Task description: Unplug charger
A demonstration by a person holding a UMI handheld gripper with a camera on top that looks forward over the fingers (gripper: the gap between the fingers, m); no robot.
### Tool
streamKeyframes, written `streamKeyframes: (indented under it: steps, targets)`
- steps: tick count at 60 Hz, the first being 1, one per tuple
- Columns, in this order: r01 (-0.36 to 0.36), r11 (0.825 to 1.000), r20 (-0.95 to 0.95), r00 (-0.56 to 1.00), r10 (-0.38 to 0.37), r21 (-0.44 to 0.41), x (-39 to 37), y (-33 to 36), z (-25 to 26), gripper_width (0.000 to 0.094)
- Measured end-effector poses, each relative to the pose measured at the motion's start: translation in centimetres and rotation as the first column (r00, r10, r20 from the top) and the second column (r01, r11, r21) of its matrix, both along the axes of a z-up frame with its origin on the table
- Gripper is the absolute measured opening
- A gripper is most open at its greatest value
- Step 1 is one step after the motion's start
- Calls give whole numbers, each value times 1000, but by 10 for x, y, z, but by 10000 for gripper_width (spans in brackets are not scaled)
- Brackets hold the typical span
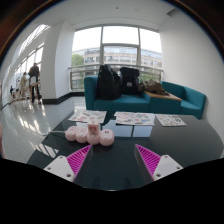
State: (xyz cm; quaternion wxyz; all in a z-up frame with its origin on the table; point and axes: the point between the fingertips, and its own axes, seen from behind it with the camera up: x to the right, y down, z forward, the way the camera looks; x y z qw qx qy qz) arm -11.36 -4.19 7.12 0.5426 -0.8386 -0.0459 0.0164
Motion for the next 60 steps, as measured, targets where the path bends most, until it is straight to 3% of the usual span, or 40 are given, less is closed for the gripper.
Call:
streamKeyframes:
  steps: [11,15,23,26,28,43,47,49,51,52,55,57,58,60]
  targets:
    - [-18,999,-7,1000,18,37,-58,91,-8,830]
    - [-13,999,-16,1000,14,49,-70,113,-11,767]
    - [-10,999,-13,1000,10,37,-91,140,-33,567]
    - [-12,1000,12,1000,12,21,-94,145,-39,438]
    - [11,999,36,999,-12,34,-88,149,-36,296]
    - [30,999,-13,999,-29,33,-88,148,-37,171]
    - [20,1000,-26,999,-21,-8,-88,149,-36,149]
    - [7,1000,-85,996,-6,7,-91,151,-11,151]
    - [16,988,-138,990,5,153,-83,155,61,150]
    - [29,972,-134,991,3,233,-73,155,103,148]
    - [44,894,-116,993,9,446,-43,147,220,147]
    - [38,859,-103,995,17,510,-25,141,263,147]
    - [41,852,-106,994,17,521,-16,139,275,147]
    - [51,856,-110,994,7,514,5,135,284,149]
